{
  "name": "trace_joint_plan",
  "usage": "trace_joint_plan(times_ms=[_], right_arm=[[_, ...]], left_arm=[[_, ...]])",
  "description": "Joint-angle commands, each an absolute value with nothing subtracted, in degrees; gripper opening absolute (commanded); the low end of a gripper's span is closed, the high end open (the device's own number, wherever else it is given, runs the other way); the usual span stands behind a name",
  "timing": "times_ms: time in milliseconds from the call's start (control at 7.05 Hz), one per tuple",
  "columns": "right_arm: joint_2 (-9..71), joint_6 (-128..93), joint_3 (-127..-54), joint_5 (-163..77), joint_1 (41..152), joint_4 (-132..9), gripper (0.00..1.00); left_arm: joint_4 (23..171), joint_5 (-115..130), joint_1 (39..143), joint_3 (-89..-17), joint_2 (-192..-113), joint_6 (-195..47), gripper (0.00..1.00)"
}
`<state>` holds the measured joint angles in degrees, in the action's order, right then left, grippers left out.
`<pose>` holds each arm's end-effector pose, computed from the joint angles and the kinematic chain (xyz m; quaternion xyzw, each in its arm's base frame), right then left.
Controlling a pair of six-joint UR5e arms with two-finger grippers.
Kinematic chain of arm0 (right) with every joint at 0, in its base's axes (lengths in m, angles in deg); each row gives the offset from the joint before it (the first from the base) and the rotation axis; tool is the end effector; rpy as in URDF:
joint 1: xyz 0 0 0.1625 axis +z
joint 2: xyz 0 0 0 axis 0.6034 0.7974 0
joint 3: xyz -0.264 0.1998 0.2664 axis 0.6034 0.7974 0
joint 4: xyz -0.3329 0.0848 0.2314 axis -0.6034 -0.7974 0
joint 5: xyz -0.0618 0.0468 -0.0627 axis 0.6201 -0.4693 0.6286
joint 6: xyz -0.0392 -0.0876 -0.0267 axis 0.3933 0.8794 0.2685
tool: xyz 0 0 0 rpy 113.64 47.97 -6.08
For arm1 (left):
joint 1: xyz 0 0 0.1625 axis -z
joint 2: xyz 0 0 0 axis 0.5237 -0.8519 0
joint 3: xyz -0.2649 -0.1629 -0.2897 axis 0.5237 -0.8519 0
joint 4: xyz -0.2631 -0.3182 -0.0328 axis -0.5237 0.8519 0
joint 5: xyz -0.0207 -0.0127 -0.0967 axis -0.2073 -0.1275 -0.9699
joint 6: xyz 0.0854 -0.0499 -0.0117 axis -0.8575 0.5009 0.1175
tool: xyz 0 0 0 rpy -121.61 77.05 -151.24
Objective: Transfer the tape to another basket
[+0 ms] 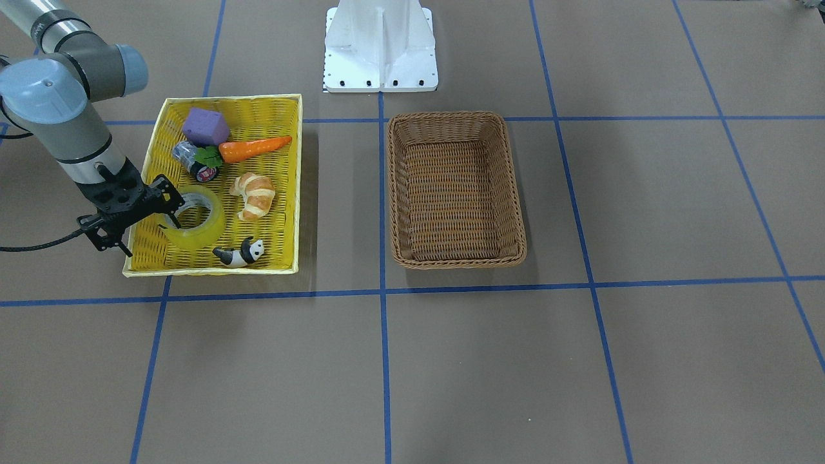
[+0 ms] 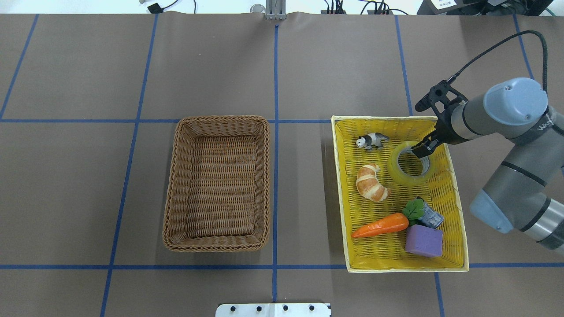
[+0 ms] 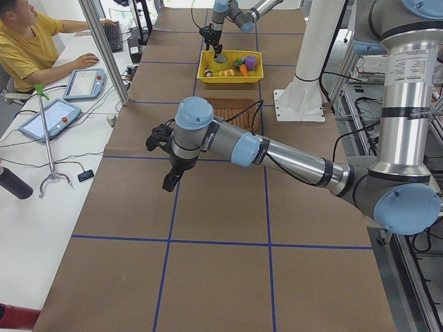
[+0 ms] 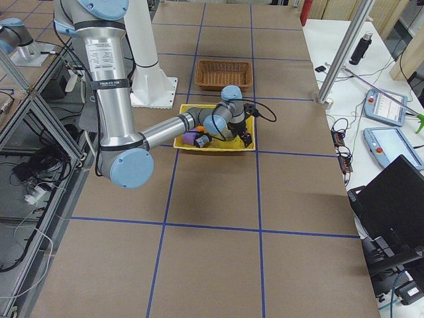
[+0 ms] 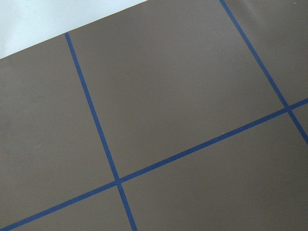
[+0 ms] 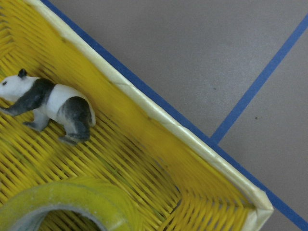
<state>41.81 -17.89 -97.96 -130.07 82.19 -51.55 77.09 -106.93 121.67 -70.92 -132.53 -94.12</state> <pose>-0.3354 -0.4769 0.4469 0.2317 -0.3248 -0.2852 0.8715 -0.0627 -0.4878 0.4837 0.2145 0.3702 0.1248 0.8952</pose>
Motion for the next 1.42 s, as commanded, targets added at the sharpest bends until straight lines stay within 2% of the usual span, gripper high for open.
trace_joint_plan(times_ms=[0, 142, 284, 567, 851, 993, 1276], right_arm=[[41.68, -17.89, -97.28, -130.14, 80.45, -51.56, 0.53], [41.77, -17.81, -97.27, -130.32, 80.36, -51.65, 0.09], [41.51, -17.72, -97.88, -130.41, 80.36, -54.17, 0.0], [41.42, -17.54, -100.34, -130.67, 82.97, -55.16, 0.0], [40.72, -17.63, -102.19, -138.35, 93.05, -54.99, 0.0], [39.41, -17.89, -102.2, -141.45, 97.63, -54.73, 0.0], [34.42, -24.52, -101.5, -141.66, 99.08, -54.64, 0.0]], left_arm=[[77.1, -106.93, 121.67, -70.89, -132.53, -94.05, 0.99], [77.1, -106.93, 121.67, -70.54, -132.53, -94.14, 0.99], [77.1, -106.93, 121.67, -70.36, -132.53, -94.14, 0.99], [77.1, -106.93, 121.67, -70.45, -132.53, -94.14, 0.99], [77.71, -106.93, 121.67, -70.89, -133.06, -94.05, 0.99], [78.06, -106.93, 121.67, -71.24, -133.5, -94.05, 0.99], [79.82, -111.72, 120.36, -70.63, -137.87, -94.05, 0.99]])
